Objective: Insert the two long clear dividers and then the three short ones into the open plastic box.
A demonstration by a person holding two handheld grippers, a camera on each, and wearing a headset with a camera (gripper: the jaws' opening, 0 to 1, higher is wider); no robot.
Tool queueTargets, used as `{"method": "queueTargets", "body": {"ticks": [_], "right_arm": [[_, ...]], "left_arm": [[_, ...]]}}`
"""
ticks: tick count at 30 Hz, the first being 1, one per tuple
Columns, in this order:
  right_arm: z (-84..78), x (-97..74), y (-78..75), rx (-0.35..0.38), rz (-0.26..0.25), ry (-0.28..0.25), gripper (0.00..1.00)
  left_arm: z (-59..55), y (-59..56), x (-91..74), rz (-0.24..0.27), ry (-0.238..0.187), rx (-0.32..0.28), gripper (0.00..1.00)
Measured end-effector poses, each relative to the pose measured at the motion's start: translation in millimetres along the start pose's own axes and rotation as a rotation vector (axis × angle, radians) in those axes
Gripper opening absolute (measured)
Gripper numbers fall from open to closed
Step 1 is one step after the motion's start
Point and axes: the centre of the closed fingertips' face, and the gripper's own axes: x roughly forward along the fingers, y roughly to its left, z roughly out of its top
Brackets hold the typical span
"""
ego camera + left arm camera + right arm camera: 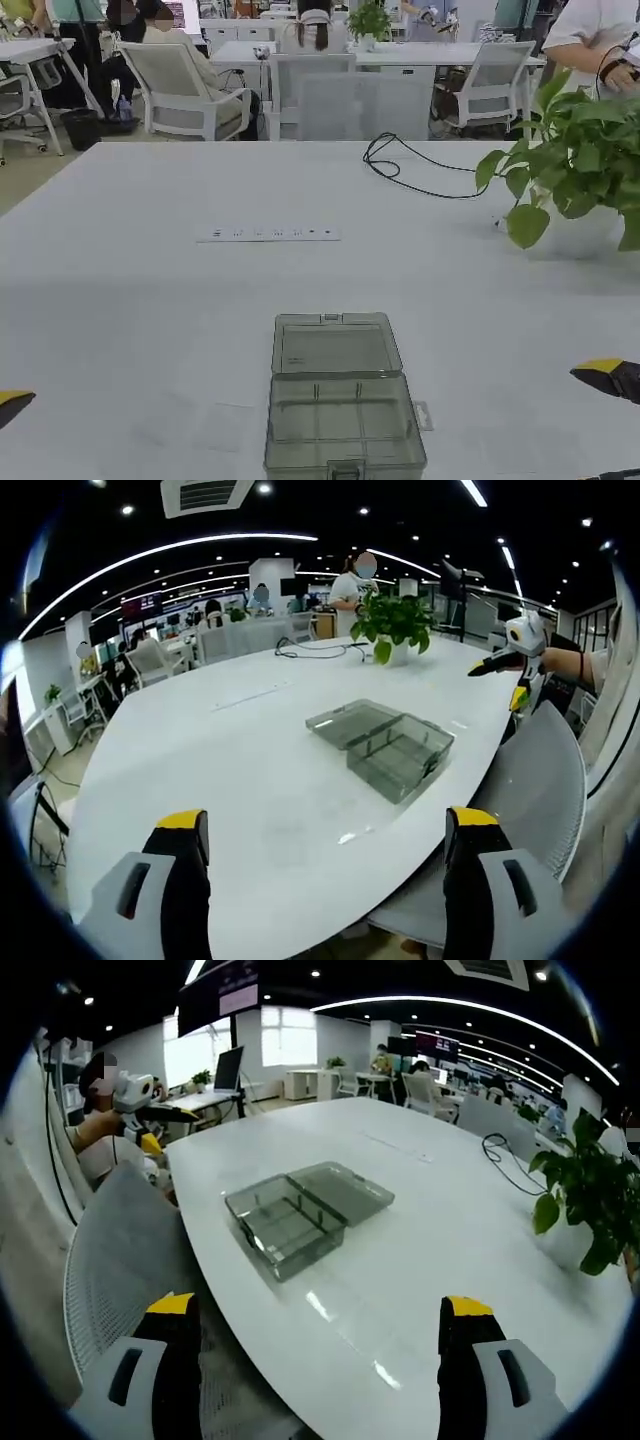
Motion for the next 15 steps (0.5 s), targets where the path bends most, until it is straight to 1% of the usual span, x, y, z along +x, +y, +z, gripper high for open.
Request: {"method": "queueTargets", "body": {"ticks": [6,10,15], "right_arm": [[-0.1,-0.1,0.8,-0.001,-0.002,0.0,1.0],[-0.5,-0.4,2.0,-0.002,0.0,-0.001,1.0],[-1.9,-2.7,1.5,0.003,-0.004,-0.006,1.0]], "left_arm": [[-0.5,0.0,-0.3,-0.002,0.002,0.001,1.0],[-1.3,0.6,0.5,-0.001,0.012,-0.003,1.0],[0.2,-0.1,1.0,-0.003,0.003,-0.006,1.0]]}}
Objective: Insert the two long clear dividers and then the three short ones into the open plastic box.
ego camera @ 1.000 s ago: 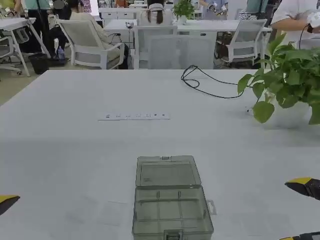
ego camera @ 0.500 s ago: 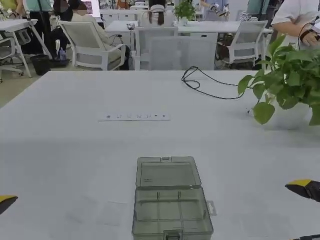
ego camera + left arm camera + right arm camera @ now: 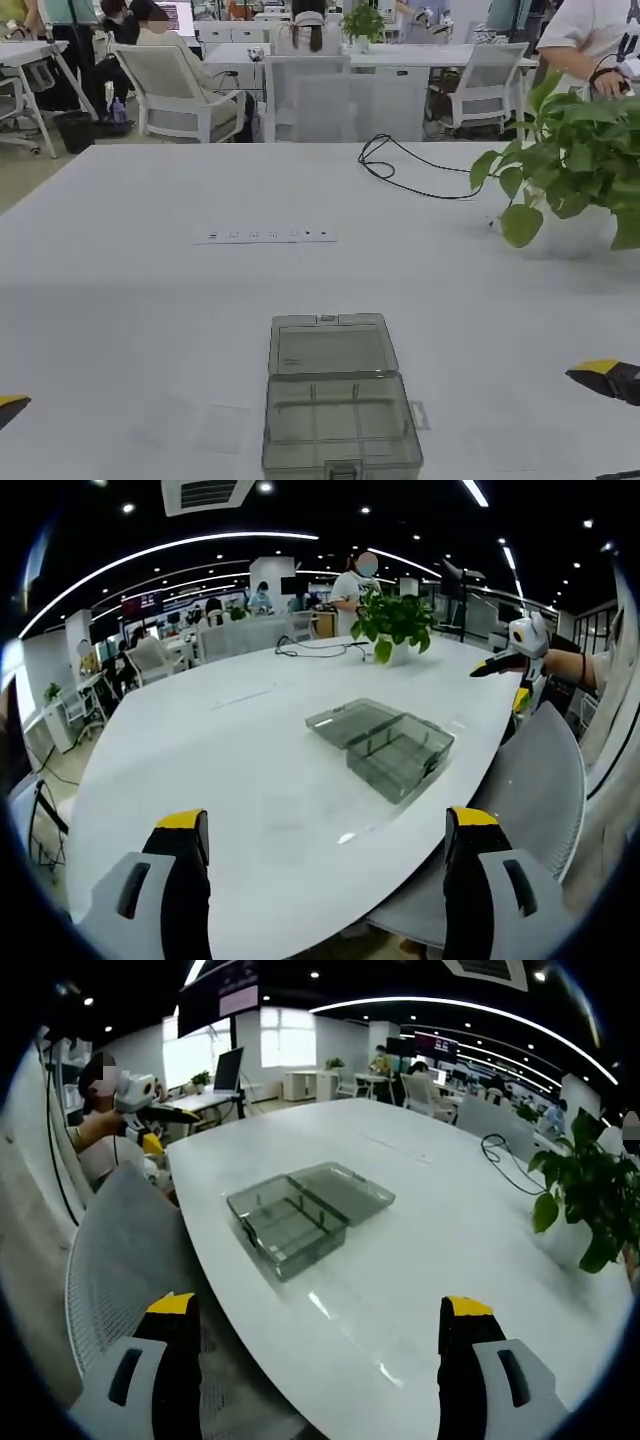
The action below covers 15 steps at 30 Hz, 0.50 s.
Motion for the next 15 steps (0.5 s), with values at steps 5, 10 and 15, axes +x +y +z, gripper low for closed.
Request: {"method": "queueTargets", "body": {"ticks": [5,10,15], "right_arm": [[0.5,-1.0,-0.6,0.0,-0.003,-0.003,1.0],[2.0,-0.5,-0.3,-0.004,-0.004,-0.008,1.0],[2.8,0.2,0.8,-0.009,0.0,-0.018,1.0]], "left_arm": [[-1.9,-0.2,0.5,-0.002,0.011,0.007,1.0],[-0.7,-0.7,0.4,-0.009,0.008,0.006,1.0],[-1.6,-0.1,0.6,-0.007,0.02,0.005,1.0]]}}
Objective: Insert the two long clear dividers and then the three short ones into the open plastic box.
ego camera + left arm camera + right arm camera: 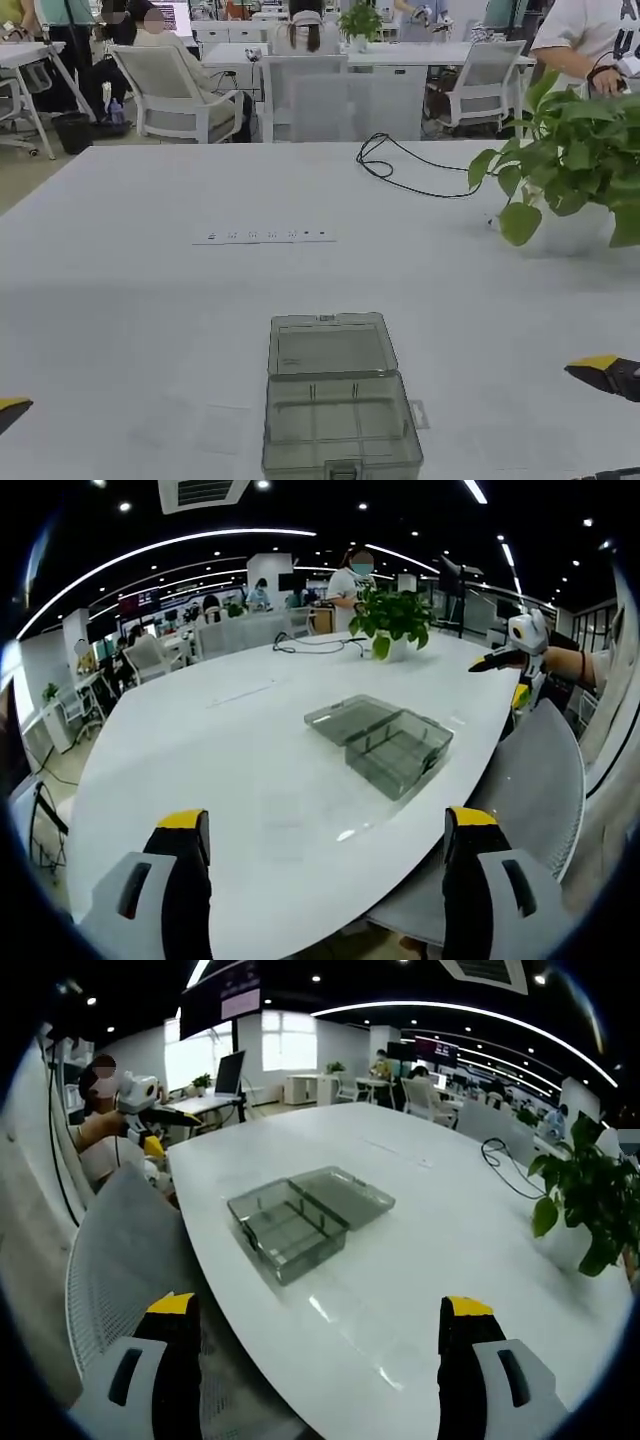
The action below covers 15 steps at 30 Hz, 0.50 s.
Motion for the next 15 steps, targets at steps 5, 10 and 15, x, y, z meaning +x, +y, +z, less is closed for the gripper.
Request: {"method": "queueTargets", "body": {"ticks": [5,10,15], "right_arm": [[-0.9,0.2,-0.7,0.005,-0.002,0.002,1.0],[-1.8,2.2,0.2,0.008,0.004,0.008,1.0],[1.9,4.1,0.7,0.002,0.01,0.002,1.0]], "left_arm": [[-1.3,-0.7,1.1,-0.002,0.005,-0.001,0.99],[-3.4,-0.1,1.4,0.002,0.02,0.003,0.97],[-5.4,6.9,1.0,0.026,0.035,0.0,0.9]]}}
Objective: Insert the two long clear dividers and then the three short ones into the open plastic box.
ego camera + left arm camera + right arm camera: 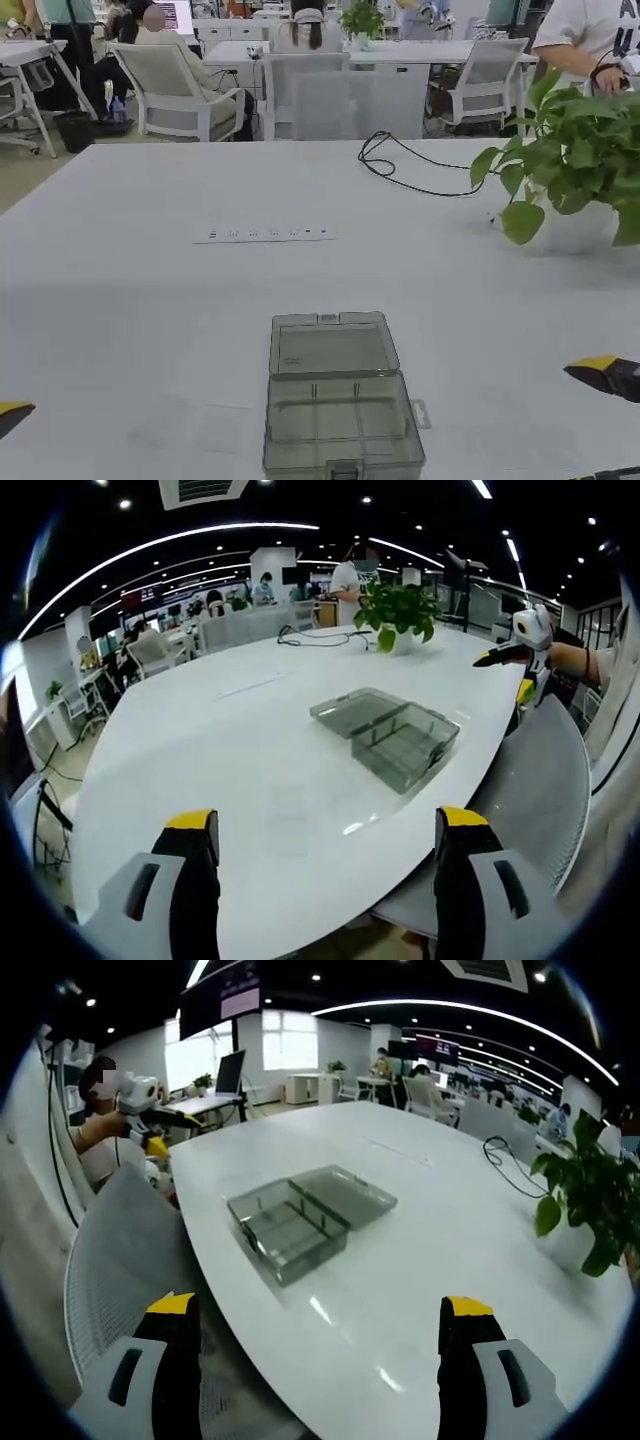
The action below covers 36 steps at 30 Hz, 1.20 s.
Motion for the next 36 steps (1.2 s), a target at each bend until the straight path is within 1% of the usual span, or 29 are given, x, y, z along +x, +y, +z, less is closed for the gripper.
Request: {"method": "queueTargets", "body": {"ticks": [2,5,8,11,13,17,21,26,29,32,36], "right_arm": [[1.4,0.7,0.1,-0.001,0.002,-0.003,1.0],[2.0,2.1,0.2,-0.001,0.005,-0.003,1.0],[2.1,3.5,1.2,-0.001,0.01,-0.001,1.0],[3.1,5.4,2.2,-0.001,0.014,-0.003,1.0],[4.8,6.9,2.9,-0.001,0.017,-0.007,1.0],[8.4,8.8,4.3,-0.002,0.023,-0.013,1.0],[11.7,10.1,4.5,-0.007,0.025,-0.018,1.0],[13.9,11.7,3.6,-0.004,0.025,-0.025,1.0],[13.5,12.7,3.4,-0.001,0.025,-0.024,1.0],[13.0,13.4,3.2,0.003,0.027,-0.023,1.0],[11.9,13.6,0.8,0.009,0.023,-0.021,1.0]], "left_arm": [[-2.5,3.1,1.0,0.003,0.017,-0.009,0.86],[-5.3,7.3,2.4,0.015,0.032,-0.004,0.82],[-10.3,9.8,4.8,0.019,0.065,-0.006,0.77],[-13.5,13.6,8.3,0.027,0.081,-0.008,0.73],[-16.9,18.6,11.6,0.038,0.095,-0.014,0.7],[-22.3,25.4,18.0,0.054,0.117,-0.024,0.66],[-28.5,31.8,25.1,0.067,0.142,-0.031,0.6],[-36.3,33.1,35.6,0.059,0.172,-0.036,0.58],[-42.4,35.3,41.5,0.061,0.199,-0.03,0.57],[-46.8,38.3,46.9,0.062,0.213,-0.036,0.55],[-55.5,44.0,53.0,0.074,0.243,-0.036,0.54]]}}
